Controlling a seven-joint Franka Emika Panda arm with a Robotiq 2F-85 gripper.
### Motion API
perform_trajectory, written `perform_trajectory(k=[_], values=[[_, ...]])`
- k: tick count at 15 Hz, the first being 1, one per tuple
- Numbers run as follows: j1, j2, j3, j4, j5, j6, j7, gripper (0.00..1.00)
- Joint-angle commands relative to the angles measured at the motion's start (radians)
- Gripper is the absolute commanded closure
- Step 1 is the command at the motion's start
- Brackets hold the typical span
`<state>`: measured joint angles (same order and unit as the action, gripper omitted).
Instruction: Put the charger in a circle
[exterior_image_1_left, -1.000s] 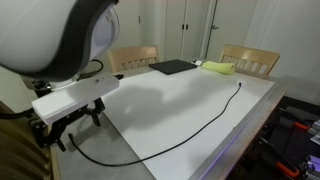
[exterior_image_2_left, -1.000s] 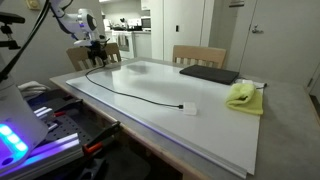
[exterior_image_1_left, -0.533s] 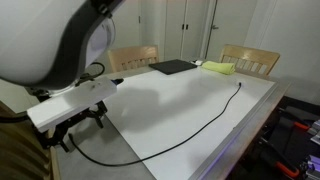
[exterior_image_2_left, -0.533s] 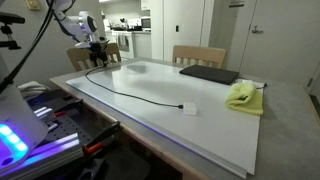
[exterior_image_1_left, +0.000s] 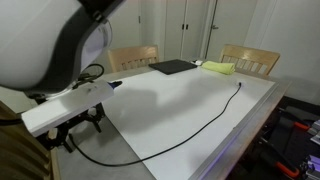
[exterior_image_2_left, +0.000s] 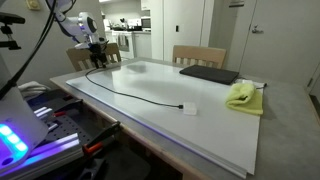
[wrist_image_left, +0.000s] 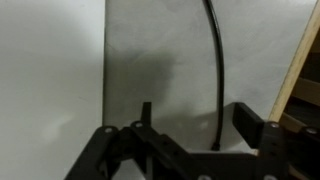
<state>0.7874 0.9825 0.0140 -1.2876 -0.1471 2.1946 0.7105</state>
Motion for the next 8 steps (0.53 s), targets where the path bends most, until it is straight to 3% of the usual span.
perform_trajectory(k=[1,8], values=[[-0.006,0.011,-0.001,0.022,0.009,-0.012,0.011,0.48],[-0.014,0.003,0.010,0.000,0.026,0.014,0.028,0.98]])
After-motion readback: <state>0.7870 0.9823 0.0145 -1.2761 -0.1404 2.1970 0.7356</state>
